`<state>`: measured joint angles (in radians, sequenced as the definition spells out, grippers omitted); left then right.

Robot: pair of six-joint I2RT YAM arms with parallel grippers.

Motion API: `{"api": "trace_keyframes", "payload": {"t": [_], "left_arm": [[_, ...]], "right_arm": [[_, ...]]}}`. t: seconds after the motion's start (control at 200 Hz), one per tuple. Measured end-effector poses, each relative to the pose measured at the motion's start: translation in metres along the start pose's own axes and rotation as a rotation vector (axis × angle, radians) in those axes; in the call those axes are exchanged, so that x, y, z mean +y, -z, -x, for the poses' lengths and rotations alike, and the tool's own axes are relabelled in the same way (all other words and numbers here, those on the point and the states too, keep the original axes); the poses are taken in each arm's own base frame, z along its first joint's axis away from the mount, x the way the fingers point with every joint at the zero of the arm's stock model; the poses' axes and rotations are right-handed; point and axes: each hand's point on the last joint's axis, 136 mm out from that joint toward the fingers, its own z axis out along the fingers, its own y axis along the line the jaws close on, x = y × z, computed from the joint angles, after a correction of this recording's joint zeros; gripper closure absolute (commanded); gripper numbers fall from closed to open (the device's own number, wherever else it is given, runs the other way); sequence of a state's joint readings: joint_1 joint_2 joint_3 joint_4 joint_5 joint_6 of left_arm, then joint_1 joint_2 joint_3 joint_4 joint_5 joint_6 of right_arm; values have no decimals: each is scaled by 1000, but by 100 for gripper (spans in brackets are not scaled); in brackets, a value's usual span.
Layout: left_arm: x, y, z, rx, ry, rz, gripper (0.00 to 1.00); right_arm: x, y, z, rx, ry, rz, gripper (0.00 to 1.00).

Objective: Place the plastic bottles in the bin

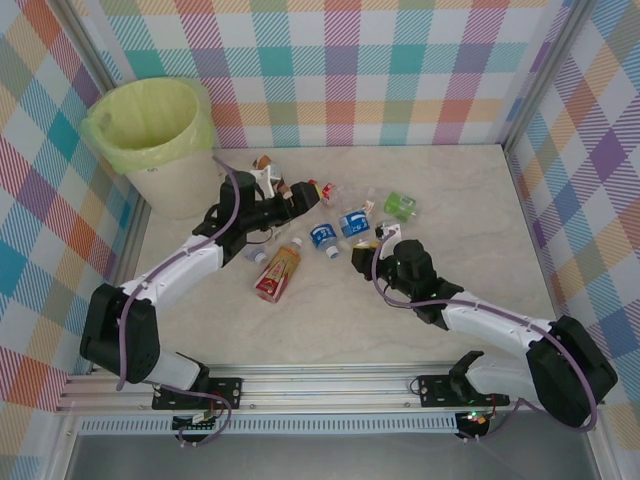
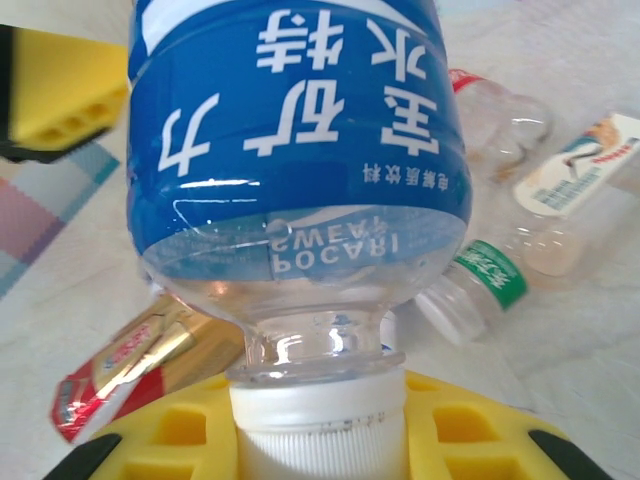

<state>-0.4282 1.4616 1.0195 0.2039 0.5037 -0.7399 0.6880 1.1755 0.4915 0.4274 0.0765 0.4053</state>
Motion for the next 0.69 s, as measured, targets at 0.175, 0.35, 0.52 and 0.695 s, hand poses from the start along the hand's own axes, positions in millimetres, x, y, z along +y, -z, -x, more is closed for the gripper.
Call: {"api": "trace_keyframes", "payload": {"t": [0.175, 0.35, 0.52, 0.695], "left_arm": [[-9, -20, -9, 26, 6, -49, 0], [-24, -34, -20, 52, -18, -87, 0], [-25, -38, -20, 23, -26, -70, 3], [-24, -39, -16, -3, -40, -59, 20]], "right_arm": [[13, -5, -3, 13, -24, 79, 77], [24, -11, -9, 39, -45, 128, 77], [33, -13, -6, 21, -73, 170, 76], [44, -14, -1, 8, -84, 209, 76]]}}
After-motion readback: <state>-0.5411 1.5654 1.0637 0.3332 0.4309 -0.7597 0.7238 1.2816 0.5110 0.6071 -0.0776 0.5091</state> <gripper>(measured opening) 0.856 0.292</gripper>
